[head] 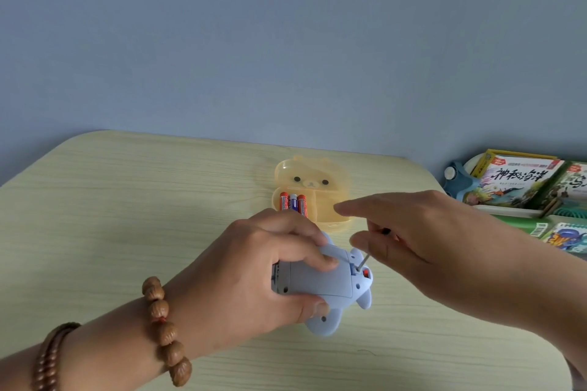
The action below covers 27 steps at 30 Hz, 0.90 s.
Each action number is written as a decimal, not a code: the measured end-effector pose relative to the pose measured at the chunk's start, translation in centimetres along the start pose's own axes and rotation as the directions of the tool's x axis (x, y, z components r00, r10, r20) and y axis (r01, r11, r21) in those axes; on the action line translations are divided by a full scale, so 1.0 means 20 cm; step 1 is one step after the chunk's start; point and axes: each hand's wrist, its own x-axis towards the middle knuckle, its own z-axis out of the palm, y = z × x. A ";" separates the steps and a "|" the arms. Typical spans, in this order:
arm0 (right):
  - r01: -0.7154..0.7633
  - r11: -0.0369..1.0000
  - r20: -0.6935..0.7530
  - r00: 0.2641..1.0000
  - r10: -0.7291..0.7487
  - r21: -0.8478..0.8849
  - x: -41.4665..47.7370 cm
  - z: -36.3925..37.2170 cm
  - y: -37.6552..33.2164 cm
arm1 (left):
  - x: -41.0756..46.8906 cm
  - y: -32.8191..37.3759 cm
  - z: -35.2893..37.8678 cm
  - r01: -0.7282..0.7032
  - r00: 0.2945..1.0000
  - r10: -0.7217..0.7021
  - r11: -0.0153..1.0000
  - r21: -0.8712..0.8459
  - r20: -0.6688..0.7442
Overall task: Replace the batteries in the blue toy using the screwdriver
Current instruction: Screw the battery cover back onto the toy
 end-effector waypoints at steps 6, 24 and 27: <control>0.041 0.999 0.029 0.999 -0.042 0.020 -0.02 -0.05 -0.03 | 0.00 0.01 0.00 -0.001 1.000 0.001 1.000 0.009 -0.007; -0.572 0.782 -0.392 0.678 0.621 0.248 -0.03 0.32 0.25 | -0.01 0.01 0.00 -0.027 1.000 0.027 0.999 0.038 0.013; -0.635 0.739 -0.379 0.642 0.666 0.224 -0.04 0.41 0.24 | -0.01 0.00 0.00 -0.028 1.000 0.028 0.999 0.033 0.008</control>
